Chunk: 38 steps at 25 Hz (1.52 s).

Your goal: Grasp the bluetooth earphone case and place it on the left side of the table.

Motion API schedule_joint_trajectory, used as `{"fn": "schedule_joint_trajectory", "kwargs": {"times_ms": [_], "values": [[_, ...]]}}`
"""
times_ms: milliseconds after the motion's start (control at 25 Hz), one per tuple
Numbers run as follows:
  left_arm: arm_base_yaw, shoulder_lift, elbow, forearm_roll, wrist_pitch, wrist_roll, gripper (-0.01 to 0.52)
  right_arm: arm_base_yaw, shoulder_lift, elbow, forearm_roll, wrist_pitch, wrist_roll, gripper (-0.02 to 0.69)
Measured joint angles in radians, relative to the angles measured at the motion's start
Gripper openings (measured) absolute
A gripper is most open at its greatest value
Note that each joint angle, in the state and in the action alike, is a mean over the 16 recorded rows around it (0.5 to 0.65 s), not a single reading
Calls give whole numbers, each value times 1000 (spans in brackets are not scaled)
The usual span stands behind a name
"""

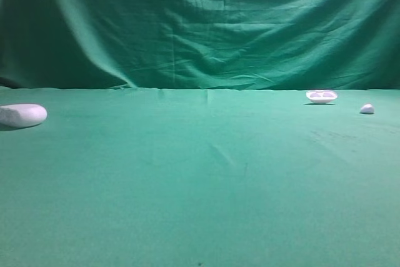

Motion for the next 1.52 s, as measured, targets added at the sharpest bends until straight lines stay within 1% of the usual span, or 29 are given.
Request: {"fn": "schedule_joint_trajectory", "kwargs": {"times_ms": [160, 280, 640, 800, 920, 1200, 1520], "values": [[0, 0, 0, 0, 0, 0, 0, -24, -111, 103, -11, -60, -5, 0], [0, 0, 0, 0, 0, 0, 0, -70, -201, 198, -22, -136, -9, 0], [0, 0, 0, 0, 0, 0, 0, -314, -514, 539, -41, -408, -14, 0], [0, 0, 0, 0, 0, 0, 0, -415, -636, 676, -41, -480, -14, 0], [0, 0, 0, 0, 0, 0, 0, -463, -701, 759, -39, -513, -14, 0], [0, 0, 0, 0, 0, 0, 0, -497, -776, 869, -38, -548, -14, 0], [0, 0, 0, 0, 0, 0, 0, -497, -783, 895, -37, -565, -13, 0]]}}
